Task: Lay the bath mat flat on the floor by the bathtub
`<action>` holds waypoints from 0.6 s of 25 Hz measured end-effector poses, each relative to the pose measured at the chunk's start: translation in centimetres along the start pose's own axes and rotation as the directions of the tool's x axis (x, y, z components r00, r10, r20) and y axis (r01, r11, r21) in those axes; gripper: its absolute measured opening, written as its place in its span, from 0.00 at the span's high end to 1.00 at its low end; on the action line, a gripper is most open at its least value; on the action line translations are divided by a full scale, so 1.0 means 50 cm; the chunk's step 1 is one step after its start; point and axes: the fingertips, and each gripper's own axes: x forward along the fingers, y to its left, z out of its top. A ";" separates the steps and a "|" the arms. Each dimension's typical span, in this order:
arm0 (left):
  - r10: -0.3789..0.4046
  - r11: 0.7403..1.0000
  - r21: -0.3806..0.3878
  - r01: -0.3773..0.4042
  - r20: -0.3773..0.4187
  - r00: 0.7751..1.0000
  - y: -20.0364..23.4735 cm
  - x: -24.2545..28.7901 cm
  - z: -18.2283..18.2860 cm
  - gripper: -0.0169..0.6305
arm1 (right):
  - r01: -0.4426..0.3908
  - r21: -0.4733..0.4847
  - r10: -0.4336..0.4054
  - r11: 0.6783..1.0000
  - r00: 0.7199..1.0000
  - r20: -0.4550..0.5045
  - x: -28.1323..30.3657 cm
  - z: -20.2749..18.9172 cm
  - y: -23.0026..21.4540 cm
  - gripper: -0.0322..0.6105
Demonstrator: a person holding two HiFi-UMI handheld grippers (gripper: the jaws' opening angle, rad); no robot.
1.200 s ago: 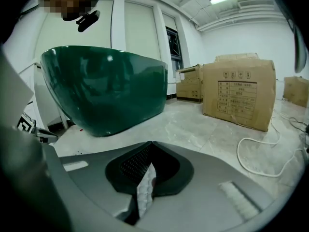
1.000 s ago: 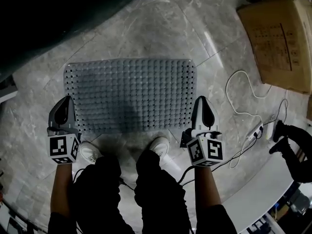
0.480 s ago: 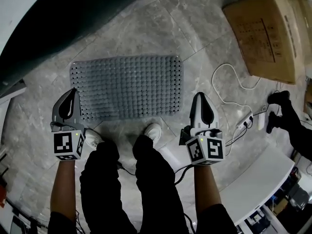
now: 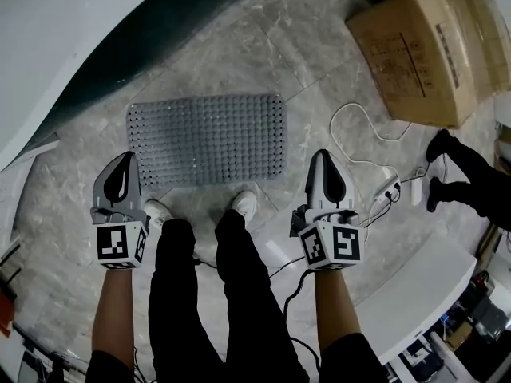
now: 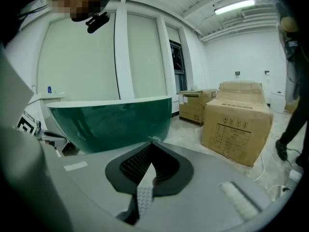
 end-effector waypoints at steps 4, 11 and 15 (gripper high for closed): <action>0.004 1.000 -0.007 -0.004 0.014 1.000 -0.011 -0.042 0.061 0.97 | 0.003 -0.001 -0.003 1.000 1.000 0.010 -0.042 0.061 0.008 0.91; 0.005 1.000 -0.023 -0.004 0.006 1.000 -0.030 -0.108 0.103 0.97 | 0.013 0.003 -0.013 1.000 1.000 0.005 -0.113 0.102 0.018 0.91; 0.004 0.999 -0.053 -0.003 0.007 1.000 -0.033 -0.128 0.119 0.97 | 0.016 0.024 -0.016 1.000 1.000 0.010 -0.132 0.111 0.022 0.91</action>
